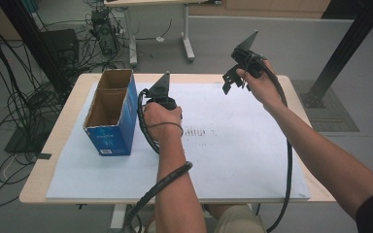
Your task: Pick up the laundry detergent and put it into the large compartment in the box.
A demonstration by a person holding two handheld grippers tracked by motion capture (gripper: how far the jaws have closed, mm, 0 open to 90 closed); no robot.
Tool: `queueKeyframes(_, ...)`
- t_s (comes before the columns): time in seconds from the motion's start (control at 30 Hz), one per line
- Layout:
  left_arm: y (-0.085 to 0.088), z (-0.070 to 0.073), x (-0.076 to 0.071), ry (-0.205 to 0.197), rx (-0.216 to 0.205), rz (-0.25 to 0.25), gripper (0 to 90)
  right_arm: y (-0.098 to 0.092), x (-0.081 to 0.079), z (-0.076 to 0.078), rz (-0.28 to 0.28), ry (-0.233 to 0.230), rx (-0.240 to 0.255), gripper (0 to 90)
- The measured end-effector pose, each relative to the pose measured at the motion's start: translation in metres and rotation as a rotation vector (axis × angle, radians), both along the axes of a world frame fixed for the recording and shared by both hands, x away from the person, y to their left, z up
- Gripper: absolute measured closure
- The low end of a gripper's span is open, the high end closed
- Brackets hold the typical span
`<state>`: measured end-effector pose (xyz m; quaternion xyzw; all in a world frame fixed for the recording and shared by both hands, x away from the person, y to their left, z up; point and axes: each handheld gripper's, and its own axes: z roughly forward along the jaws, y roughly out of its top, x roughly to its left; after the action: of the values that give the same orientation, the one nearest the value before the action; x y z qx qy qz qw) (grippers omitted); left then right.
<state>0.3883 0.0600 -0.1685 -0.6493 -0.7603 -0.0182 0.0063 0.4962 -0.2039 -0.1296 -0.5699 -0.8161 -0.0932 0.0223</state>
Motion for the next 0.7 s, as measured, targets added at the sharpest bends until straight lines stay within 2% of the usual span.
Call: queueKeyframes(0.7,0.0001,0.0,0.0022,0.009,-0.001,0.0,37.2,-0.0022,0.0005,-0.0005,-0.007,0.002,-0.004,7.6)
